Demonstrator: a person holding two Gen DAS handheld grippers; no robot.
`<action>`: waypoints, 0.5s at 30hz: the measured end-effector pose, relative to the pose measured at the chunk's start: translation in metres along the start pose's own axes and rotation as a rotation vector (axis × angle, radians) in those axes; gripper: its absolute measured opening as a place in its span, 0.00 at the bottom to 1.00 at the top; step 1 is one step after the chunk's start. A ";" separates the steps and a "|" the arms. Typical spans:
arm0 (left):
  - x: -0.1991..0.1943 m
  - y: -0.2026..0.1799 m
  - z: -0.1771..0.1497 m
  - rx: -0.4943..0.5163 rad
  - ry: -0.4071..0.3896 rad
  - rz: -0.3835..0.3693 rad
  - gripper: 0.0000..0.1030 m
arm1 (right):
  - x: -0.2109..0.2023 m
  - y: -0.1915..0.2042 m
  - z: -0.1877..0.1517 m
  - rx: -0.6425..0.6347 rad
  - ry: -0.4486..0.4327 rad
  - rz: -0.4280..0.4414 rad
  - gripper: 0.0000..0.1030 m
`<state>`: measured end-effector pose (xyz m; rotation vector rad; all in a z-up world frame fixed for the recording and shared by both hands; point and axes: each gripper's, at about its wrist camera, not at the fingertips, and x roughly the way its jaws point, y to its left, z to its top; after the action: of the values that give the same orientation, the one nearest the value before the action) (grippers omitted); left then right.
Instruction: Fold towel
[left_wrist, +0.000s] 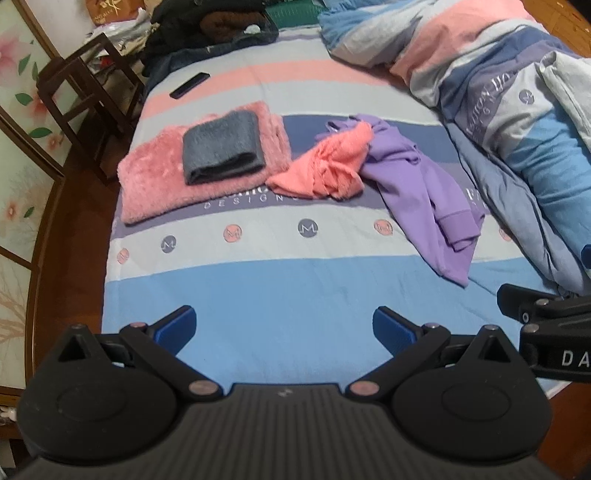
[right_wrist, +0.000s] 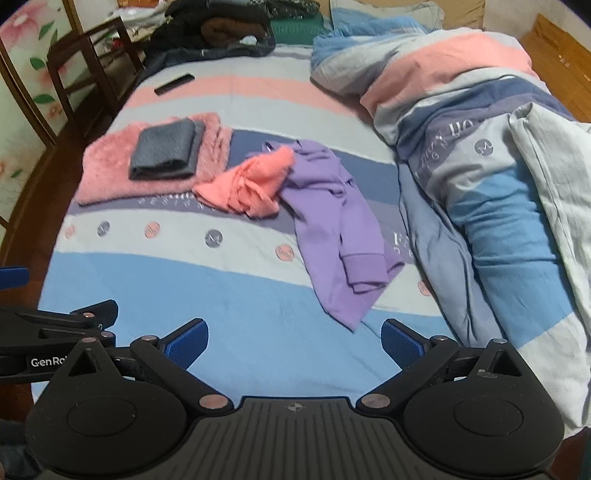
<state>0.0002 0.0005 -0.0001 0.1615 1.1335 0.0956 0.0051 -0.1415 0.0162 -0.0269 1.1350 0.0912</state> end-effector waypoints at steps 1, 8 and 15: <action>0.000 0.001 0.000 0.002 -0.005 0.004 1.00 | 0.000 -0.001 0.000 0.006 0.000 0.011 0.98; 0.023 -0.011 0.001 0.024 0.060 0.009 1.00 | 0.018 -0.014 -0.014 0.008 0.019 0.009 0.98; 0.042 0.000 0.015 0.016 0.090 -0.020 1.00 | 0.029 -0.009 0.020 0.006 0.094 -0.013 0.98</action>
<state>0.0316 0.0060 -0.0313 0.1616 1.2254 0.0768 0.0360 -0.1475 -0.0023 -0.0334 1.2284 0.0750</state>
